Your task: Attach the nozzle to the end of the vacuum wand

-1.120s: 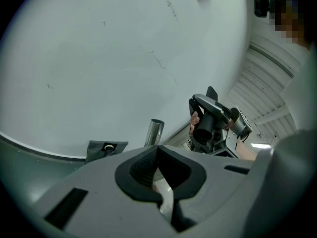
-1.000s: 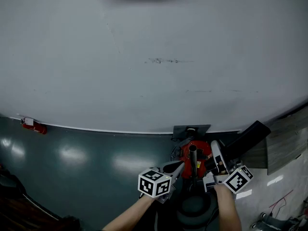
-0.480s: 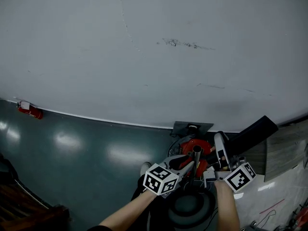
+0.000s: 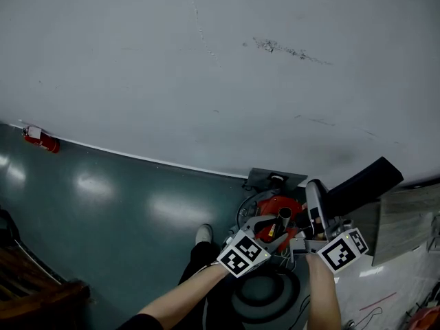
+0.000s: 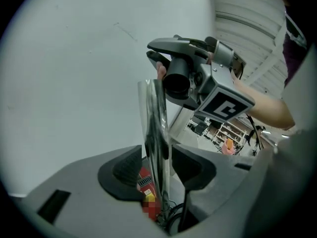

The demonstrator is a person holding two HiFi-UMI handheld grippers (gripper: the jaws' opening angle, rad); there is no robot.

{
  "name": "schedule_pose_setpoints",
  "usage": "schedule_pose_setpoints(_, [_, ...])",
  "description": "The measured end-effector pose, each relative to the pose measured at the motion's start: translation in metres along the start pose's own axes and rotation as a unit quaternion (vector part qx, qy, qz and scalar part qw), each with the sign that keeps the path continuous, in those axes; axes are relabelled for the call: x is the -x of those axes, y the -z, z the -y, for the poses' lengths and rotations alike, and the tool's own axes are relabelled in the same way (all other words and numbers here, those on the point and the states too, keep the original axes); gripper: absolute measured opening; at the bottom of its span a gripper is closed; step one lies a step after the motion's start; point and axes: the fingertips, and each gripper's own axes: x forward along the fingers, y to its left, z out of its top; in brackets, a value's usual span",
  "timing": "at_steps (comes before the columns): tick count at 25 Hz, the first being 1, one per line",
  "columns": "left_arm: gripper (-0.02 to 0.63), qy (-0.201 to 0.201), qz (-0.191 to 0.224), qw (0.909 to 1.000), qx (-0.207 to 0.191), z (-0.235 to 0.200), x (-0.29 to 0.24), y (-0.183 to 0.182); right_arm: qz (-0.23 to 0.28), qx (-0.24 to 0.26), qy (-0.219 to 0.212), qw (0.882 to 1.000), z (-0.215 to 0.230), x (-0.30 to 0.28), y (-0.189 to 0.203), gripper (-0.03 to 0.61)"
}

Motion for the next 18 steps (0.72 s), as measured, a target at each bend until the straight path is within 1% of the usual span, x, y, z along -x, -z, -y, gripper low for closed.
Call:
schedule_pose_setpoints(4, [0.171,0.003,0.007,1.0000,0.006,-0.002,-0.002,-0.002,-0.014,0.019,-0.013,1.000,-0.005,-0.007,0.005,0.060])
schedule_pose_setpoints(5, [0.155,0.005,0.009,0.9999,0.007,-0.001,-0.003,-0.002,-0.016,0.021,-0.016,1.000,-0.006,-0.009,0.005,0.060])
schedule_pose_setpoints(8, [0.146,0.006,0.013,0.9998,0.012,-0.001,-0.003,-0.003,-0.021,0.021,-0.023,0.999,-0.007,-0.014,0.008,0.060])
schedule_pose_setpoints(14, [0.143,0.008,0.011,0.9999,0.004,0.003,-0.002,-0.003,-0.037,0.033,-0.029,0.998,-0.009,-0.023,0.016,0.060])
schedule_pose_setpoints(18, [0.143,0.006,0.007,0.9999,-0.005,0.004,-0.002,-0.004,-0.055,0.049,-0.044,0.996,-0.017,-0.030,0.025,0.060])
